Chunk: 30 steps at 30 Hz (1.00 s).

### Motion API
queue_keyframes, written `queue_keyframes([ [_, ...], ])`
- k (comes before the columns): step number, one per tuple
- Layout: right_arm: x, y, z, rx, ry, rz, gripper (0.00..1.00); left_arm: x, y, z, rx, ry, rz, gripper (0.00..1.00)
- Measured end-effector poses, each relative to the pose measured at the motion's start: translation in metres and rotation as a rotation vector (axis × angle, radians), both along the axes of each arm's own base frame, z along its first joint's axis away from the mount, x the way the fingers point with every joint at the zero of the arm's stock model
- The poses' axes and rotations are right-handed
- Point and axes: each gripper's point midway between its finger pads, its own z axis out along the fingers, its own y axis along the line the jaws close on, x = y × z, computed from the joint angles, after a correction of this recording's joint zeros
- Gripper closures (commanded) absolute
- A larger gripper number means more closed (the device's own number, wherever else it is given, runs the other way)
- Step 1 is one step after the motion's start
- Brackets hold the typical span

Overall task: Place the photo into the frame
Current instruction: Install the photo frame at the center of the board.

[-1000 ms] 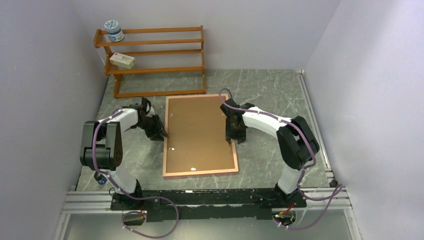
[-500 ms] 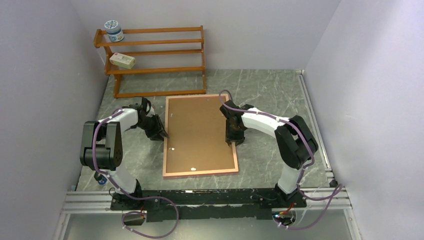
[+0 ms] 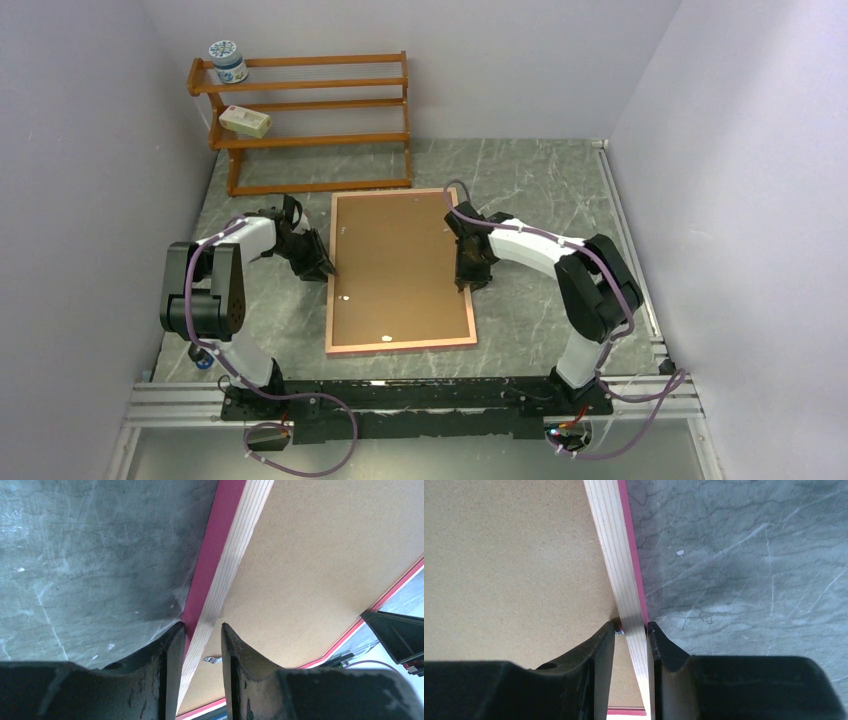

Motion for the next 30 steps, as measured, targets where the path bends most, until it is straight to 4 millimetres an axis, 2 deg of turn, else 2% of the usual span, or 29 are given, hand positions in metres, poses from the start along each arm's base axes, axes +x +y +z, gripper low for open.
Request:
queue_keyframes([
  [7,0.000,0.001,0.002,0.024,-0.022,0.012,0.79,0.000,0.000,0.000,-0.001,0.001,0.004,0.62],
  [10,0.000,0.001,0.003,0.028,-0.028,0.024,0.95,0.000,0.000,0.000,-0.001,0.003,0.011,0.62],
  [11,0.000,0.001,0.003,0.029,-0.030,0.026,0.97,0.001,0.000,0.000,-0.001,0.004,0.014,0.61],
  [12,0.000,0.001,0.004,0.029,-0.031,0.028,0.94,0.001,0.000,0.000,0.000,0.005,0.017,0.61],
  [15,-0.001,0.000,0.006,0.021,-0.032,0.030,0.69,0.001,0.000,0.001,0.000,-0.002,0.022,0.58],
  [18,0.001,-0.002,0.011,0.007,-0.036,0.027,0.52,0.004,0.000,0.007,-0.002,-0.027,0.026,0.53],
  [21,0.012,0.002,0.024,0.008,-0.076,0.024,0.51,0.007,0.000,0.015,-0.002,-0.052,0.037,0.47],
  [24,0.024,0.011,0.042,0.039,-0.130,0.027,0.53,0.009,0.003,0.023,0.012,-0.079,0.049,0.46],
  [27,0.032,0.025,0.053,0.102,-0.163,0.053,0.57,0.010,0.006,0.026,0.029,-0.094,0.057,0.50],
  [30,0.032,0.045,0.052,0.177,-0.154,0.092,0.58,0.009,0.008,0.025,0.042,-0.092,0.066,0.54],
])
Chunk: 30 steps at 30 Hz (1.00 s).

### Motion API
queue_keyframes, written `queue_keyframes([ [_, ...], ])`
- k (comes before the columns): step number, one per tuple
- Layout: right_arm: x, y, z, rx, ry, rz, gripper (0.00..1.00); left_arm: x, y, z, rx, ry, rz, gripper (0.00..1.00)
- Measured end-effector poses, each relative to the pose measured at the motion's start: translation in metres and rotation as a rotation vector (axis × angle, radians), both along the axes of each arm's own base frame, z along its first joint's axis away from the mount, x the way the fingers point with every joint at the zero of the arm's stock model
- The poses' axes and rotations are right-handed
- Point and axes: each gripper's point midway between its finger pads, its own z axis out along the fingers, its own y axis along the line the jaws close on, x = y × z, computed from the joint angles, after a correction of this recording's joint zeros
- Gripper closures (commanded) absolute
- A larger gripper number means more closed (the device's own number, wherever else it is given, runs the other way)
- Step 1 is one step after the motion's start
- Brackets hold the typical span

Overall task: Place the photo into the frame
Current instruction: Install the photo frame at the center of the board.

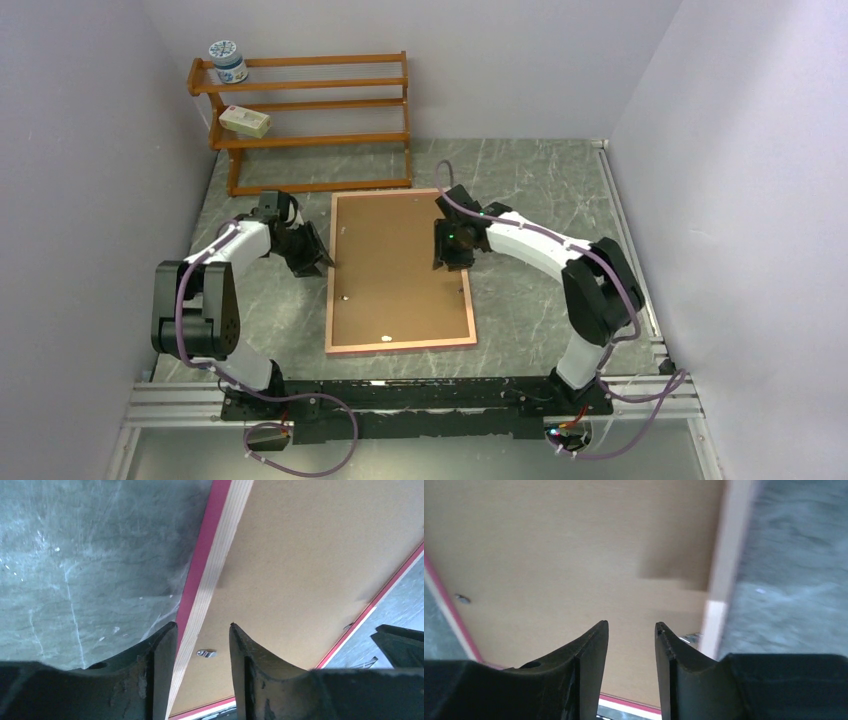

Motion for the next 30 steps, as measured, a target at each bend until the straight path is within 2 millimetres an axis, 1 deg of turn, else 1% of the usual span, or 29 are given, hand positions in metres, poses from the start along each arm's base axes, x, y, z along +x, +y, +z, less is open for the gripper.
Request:
queue_keyframes([
  [5,-0.004,0.057,-0.011,0.111,0.022,0.123,0.62,-0.013,0.000,-0.010,-0.003,0.039,0.015,0.59],
  [7,-0.005,0.085,-0.015,0.169,0.030,0.173,0.64,-0.018,-0.001,-0.014,-0.010,0.056,0.014,0.61],
  [9,-0.007,0.109,-0.019,0.219,0.041,0.213,0.75,-0.023,-0.002,-0.017,-0.019,0.069,0.013,0.65],
  [11,-0.008,0.132,-0.024,0.266,0.053,0.247,0.83,-0.030,-0.004,-0.021,-0.028,0.088,0.012,0.68],
  [14,-0.007,0.164,-0.034,0.322,0.075,0.276,0.85,-0.039,-0.006,-0.028,-0.042,0.112,0.013,0.71],
  [16,-0.007,0.178,-0.040,0.349,0.094,0.284,0.86,-0.038,-0.006,-0.027,-0.046,0.103,0.014,0.74],
  [18,-0.007,0.192,-0.039,0.391,0.103,0.298,0.86,-0.038,-0.007,-0.026,-0.046,0.102,0.013,0.77],
  [21,-0.007,0.204,-0.039,0.423,0.108,0.314,0.86,-0.038,-0.006,-0.025,-0.044,0.098,0.012,0.80],
  [24,-0.012,0.214,-0.038,0.437,0.108,0.335,0.91,-0.038,-0.006,-0.025,-0.043,0.098,0.013,0.82],
  [26,-0.020,0.222,-0.039,0.445,0.113,0.361,0.94,-0.038,-0.006,-0.025,-0.043,0.098,0.013,0.83],
  [30,-0.041,0.238,-0.040,0.458,0.130,0.423,0.96,-0.038,-0.006,-0.025,-0.043,0.098,0.012,0.83],
])
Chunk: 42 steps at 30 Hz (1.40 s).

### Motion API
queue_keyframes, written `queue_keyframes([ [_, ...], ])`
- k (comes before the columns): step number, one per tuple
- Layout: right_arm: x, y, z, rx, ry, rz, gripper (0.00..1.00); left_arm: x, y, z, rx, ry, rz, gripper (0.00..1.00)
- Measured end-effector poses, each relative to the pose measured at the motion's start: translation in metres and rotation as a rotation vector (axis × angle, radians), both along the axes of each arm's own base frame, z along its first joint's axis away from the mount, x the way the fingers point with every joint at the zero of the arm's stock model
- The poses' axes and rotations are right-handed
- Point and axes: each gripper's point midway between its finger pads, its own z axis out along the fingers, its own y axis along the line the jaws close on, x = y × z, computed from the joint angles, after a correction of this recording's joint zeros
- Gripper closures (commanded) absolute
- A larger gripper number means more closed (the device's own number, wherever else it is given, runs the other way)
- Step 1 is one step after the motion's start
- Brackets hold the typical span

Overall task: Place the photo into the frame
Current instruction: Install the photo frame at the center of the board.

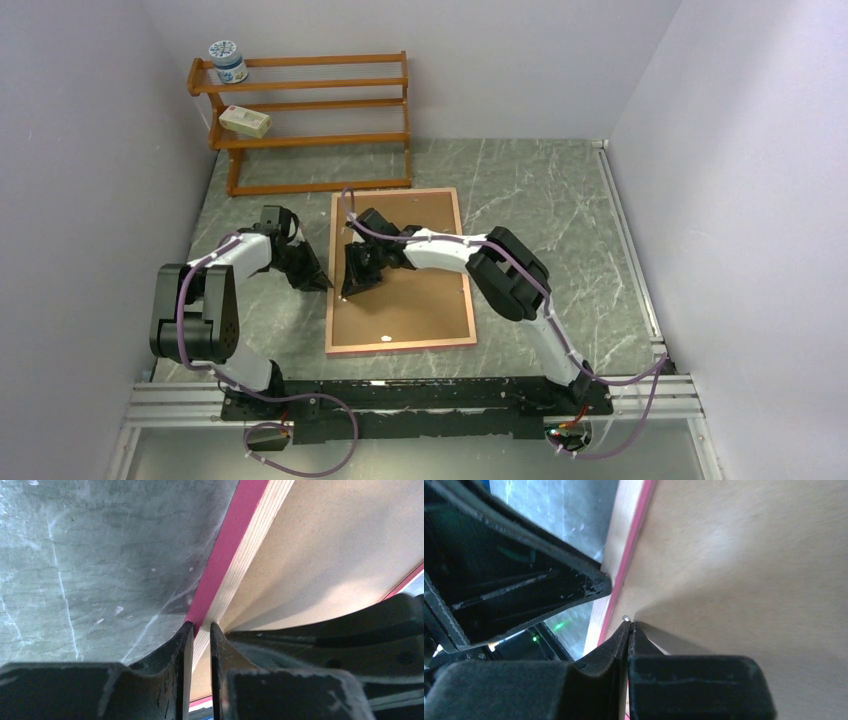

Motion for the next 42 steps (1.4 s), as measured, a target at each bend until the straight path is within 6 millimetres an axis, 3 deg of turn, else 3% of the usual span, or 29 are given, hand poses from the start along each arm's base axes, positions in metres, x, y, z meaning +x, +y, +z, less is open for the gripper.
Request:
queue_keyframes([
  [8,-0.023,0.010,0.000,0.006,0.009,0.055,0.93,0.000,0.000,0.000,0.003,-0.003,-0.004,0.83],
  [27,-0.026,0.019,-0.002,0.066,-0.005,0.043,0.92,-0.001,0.001,0.001,0.018,-0.009,-0.008,0.83],
  [34,-0.024,0.017,0.002,0.120,-0.073,0.019,0.82,-0.001,0.001,0.004,0.028,-0.017,-0.005,0.80],
  [37,-0.025,0.005,0.005,0.109,-0.143,-0.005,0.80,-0.001,-0.002,0.012,0.017,-0.035,0.000,0.76],
  [42,-0.017,-0.025,0.021,0.072,-0.237,-0.078,0.75,0.004,-0.005,0.027,0.008,-0.083,-0.008,0.61],
])
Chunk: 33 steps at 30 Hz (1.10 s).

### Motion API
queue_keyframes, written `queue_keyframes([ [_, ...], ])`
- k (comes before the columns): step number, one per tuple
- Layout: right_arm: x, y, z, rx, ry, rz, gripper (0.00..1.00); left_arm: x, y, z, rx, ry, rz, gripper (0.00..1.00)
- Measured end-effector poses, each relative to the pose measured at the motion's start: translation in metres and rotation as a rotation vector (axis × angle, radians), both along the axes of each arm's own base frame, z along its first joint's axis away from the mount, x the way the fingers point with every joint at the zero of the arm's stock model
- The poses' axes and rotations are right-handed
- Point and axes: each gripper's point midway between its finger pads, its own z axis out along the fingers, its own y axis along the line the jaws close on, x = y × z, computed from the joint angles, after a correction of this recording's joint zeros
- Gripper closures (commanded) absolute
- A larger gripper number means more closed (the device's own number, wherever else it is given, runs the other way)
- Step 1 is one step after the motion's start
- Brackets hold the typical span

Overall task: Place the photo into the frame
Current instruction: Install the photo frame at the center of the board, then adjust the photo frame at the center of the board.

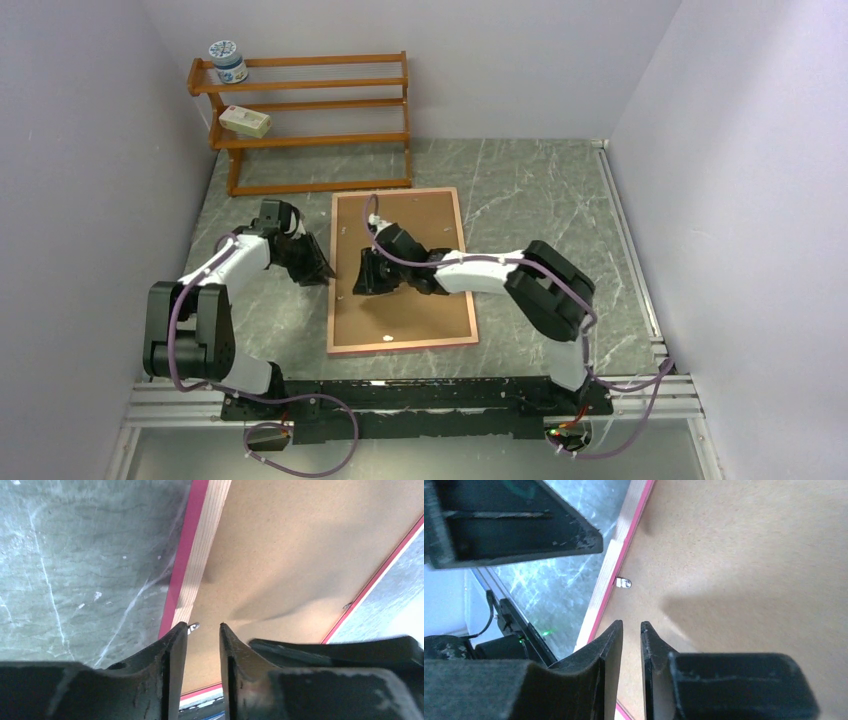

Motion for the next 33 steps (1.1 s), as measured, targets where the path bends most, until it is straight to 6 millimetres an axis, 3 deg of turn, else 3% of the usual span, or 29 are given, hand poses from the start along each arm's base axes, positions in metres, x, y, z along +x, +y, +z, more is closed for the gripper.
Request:
queue_keyframes([
  [8,0.026,-0.046,0.061,-0.008,-0.166,-0.185,0.70,0.018,0.001,0.006,0.011,-0.015,-0.002,0.44],
  [13,0.041,-0.095,0.070,-0.063,-0.200,-0.313,0.70,0.043,0.000,-0.003,0.013,0.010,-0.003,0.48],
  [18,0.047,-0.136,0.056,-0.132,-0.173,-0.394,0.70,0.054,0.000,-0.014,0.020,0.032,-0.015,0.66],
  [26,0.055,-0.154,0.045,-0.176,-0.138,-0.430,0.69,0.060,0.003,-0.026,0.035,0.072,-0.031,0.79],
  [33,0.075,-0.141,0.041,-0.215,-0.118,-0.430,0.69,0.054,-0.005,-0.025,0.032,0.051,-0.061,0.83],
])
